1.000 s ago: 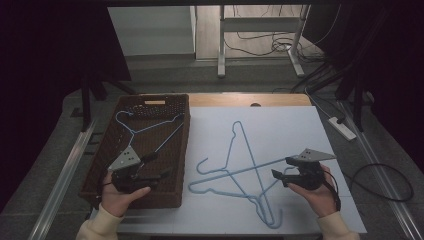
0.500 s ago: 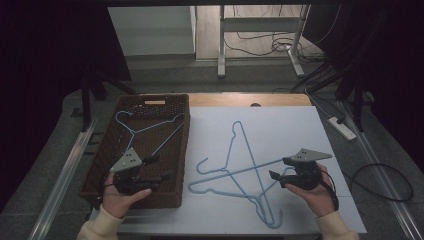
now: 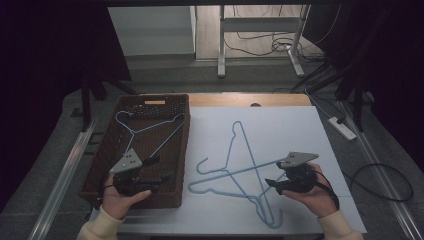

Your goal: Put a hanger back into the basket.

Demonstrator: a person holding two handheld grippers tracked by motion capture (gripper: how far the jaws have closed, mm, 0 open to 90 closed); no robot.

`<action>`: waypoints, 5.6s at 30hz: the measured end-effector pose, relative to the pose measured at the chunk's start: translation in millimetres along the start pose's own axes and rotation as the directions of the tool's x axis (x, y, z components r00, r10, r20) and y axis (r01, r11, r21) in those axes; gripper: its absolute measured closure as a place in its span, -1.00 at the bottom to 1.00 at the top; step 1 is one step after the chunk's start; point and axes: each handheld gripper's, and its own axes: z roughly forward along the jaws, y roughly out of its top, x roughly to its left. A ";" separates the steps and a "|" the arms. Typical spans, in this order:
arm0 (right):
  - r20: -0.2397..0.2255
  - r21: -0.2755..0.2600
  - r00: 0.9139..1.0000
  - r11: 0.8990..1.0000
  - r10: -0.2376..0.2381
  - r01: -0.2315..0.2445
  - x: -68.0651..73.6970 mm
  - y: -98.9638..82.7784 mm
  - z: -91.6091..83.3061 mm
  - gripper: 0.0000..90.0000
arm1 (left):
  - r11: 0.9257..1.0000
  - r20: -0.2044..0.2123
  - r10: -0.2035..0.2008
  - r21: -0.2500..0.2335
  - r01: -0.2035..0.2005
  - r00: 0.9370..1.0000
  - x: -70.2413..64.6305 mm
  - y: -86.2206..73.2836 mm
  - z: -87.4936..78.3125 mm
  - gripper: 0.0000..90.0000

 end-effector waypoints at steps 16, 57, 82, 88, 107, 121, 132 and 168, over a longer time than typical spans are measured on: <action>-0.126 0.180 0.979 0.967 -0.158 0.179 8.2 4.1 16.1 -0.26 | 1.000 0.009 0.000 -0.005 0.000 1.000 -2.5 1.2 0.2 -0.40; -0.320 0.410 0.928 0.855 -0.190 0.317 38.8 31.5 65.7 0.42 | 1.000 0.025 0.016 0.003 -0.016 1.000 -9.5 1.1 4.6 -0.39; -0.335 0.435 0.925 0.840 -0.182 0.323 36.6 59.8 48.2 0.89 | 0.995 0.108 0.098 0.014 -0.100 0.989 -42.5 23.2 20.0 -0.35; -0.337 0.423 0.922 0.844 -0.193 0.331 36.1 65.5 41.5 0.90 | 0.980 0.153 0.167 0.083 -0.181 0.974 -63.3 35.2 45.2 -0.31; -0.363 0.407 0.907 0.839 -0.215 0.362 34.2 66.9 29.3 0.91 | 0.922 0.212 0.246 0.249 -0.296 0.946 -98.8 43.6 116.9 -0.40; -0.359 0.400 0.909 0.846 -0.210 0.353 30.4 63.8 25.4 0.91 | 0.849 0.190 0.373 0.325 -0.417 0.908 -120.1 37.8 171.0 -0.15; -0.375 0.401 0.902 0.840 -0.214 0.366 30.6 64.0 24.4 0.91 | 0.807 0.196 0.438 0.343 -0.480 0.877 -123.2 32.9 183.1 0.48; -0.015 -0.462 0.997 0.883 0.082 -0.079 -5.9 45.2 -83.4 -0.26 | 0.923 0.198 0.276 0.218 -0.317 0.940 -109.6 49.5 167.4 0.93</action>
